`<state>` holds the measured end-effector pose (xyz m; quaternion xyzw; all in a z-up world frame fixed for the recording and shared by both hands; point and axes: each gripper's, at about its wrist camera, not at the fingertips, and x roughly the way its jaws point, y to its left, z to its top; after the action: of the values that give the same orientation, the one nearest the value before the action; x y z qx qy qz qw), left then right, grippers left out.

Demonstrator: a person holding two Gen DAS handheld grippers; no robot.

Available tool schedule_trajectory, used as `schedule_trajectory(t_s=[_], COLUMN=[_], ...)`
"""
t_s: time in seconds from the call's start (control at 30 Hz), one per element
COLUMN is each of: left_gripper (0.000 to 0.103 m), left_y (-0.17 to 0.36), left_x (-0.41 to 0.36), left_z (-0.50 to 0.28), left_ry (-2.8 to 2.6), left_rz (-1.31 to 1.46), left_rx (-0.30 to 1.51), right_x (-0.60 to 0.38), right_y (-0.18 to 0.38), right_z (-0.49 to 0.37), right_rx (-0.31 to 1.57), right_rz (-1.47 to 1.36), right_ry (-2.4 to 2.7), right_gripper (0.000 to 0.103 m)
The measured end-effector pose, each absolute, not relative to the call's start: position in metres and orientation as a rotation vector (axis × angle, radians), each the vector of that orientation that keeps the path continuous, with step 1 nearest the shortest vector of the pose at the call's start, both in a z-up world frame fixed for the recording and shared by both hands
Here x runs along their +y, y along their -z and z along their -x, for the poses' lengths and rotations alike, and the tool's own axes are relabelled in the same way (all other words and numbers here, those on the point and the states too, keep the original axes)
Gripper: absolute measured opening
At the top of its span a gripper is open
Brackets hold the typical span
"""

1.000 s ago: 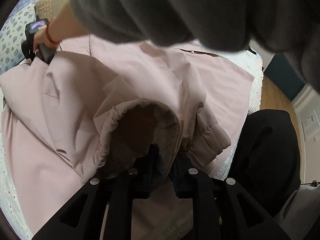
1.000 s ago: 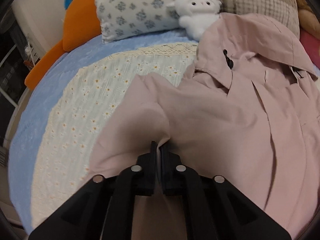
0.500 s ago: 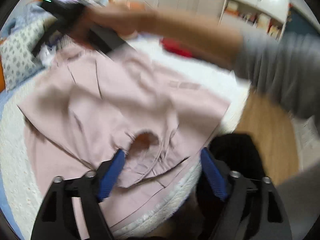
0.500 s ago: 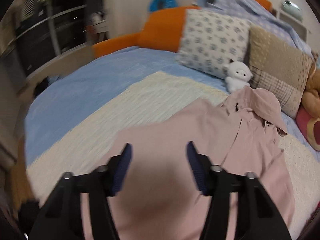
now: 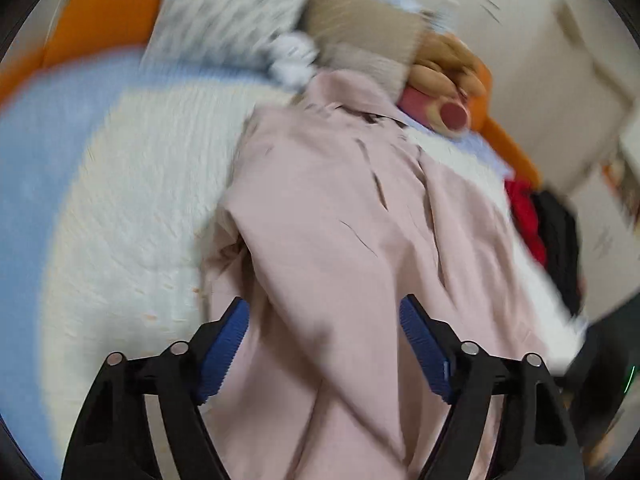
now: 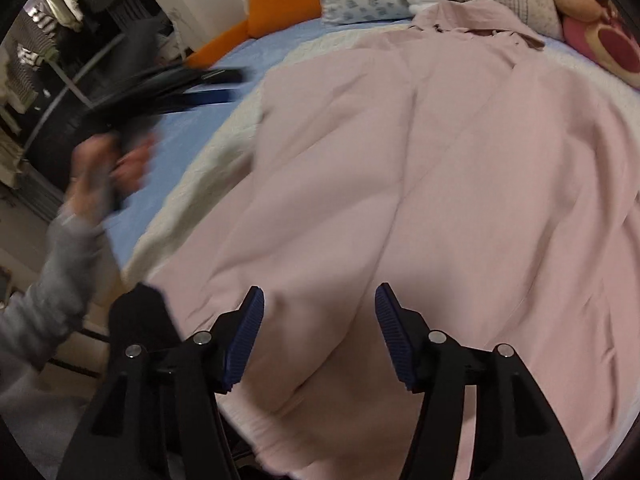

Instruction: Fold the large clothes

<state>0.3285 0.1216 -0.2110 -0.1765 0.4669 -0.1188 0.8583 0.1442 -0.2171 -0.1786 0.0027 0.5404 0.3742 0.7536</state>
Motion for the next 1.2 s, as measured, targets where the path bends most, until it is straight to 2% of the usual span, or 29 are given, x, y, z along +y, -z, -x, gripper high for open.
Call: schedule_trajectory(t_s=[0.17, 0.3, 0.4, 0.43, 0.47, 0.5, 0.53, 0.57, 0.6, 0.8, 0.93, 1.03, 1.1, 1.17, 1.2], left_gripper=[0.078, 0.078, 0.077, 0.07, 0.062, 0.048, 0.023, 0.013, 0.01, 0.009, 0.009, 0.01, 0.015, 0.018, 0.028], left_y=[0.256, 0.27, 0.277, 0.279, 0.282, 0.286, 0.289, 0.293, 0.294, 0.284, 0.287, 0.318, 0.338, 0.339, 0.333], left_x=[0.143, 0.148, 0.149, 0.149, 0.149, 0.15, 0.152, 0.157, 0.162, 0.199, 0.194, 0.185, 0.181, 0.177, 0.174], left_z=[-0.358, -0.371, -0.387, -0.391, -0.396, -0.402, -0.407, -0.409, -0.408, -0.389, -0.389, -0.393, -0.394, -0.391, -0.39], left_ry=[0.197, 0.225, 0.213, 0.213, 0.225, 0.218, 0.211, 0.212, 0.21, 0.263, 0.263, 0.235, 0.223, 0.212, 0.201], left_rz=[0.56, 0.654, 0.685, 0.695, 0.717, 0.73, 0.746, 0.764, 0.789, 0.888, 0.78, 0.754, 0.751, 0.72, 0.693], left_rx=[1.022, 1.02, 0.993, 0.984, 0.983, 0.996, 1.002, 0.998, 0.986, 0.93, 0.956, 1.009, 1.043, 1.032, 1.039], right_x=[-0.222, -0.218, -0.207, -0.202, -0.199, -0.197, -0.196, -0.197, -0.199, -0.232, -0.235, -0.232, -0.229, -0.224, -0.221], right_y=[0.157, 0.156, 0.174, 0.181, 0.185, 0.189, 0.189, 0.186, 0.177, 0.14, 0.164, 0.195, 0.207, 0.2, 0.197], right_z=[-0.106, -0.089, -0.084, -0.086, -0.086, -0.086, -0.086, -0.084, -0.08, -0.074, -0.074, -0.072, -0.076, -0.07, -0.067], right_rx=[1.077, 1.055, 1.06, 1.064, 1.071, 1.082, 1.083, 1.067, 1.033, 0.983, 1.065, 1.154, 1.217, 1.197, 1.183], right_rz=[0.11, 0.216, 0.336, 0.348, 0.337, 0.318, 0.298, 0.294, 0.284, 0.081, 0.077, 0.141, 0.158, 0.243, 0.292], right_ry=[-0.855, -0.87, -0.813, -0.805, -0.818, -0.842, -0.862, -0.862, -0.871, -0.919, -0.92, -0.873, -0.848, -0.858, -0.848], right_gripper=[0.068, 0.068, 0.064, 0.058, 0.043, 0.032, 0.015, 0.012, 0.01, 0.007, 0.007, 0.007, 0.008, 0.019, 0.024])
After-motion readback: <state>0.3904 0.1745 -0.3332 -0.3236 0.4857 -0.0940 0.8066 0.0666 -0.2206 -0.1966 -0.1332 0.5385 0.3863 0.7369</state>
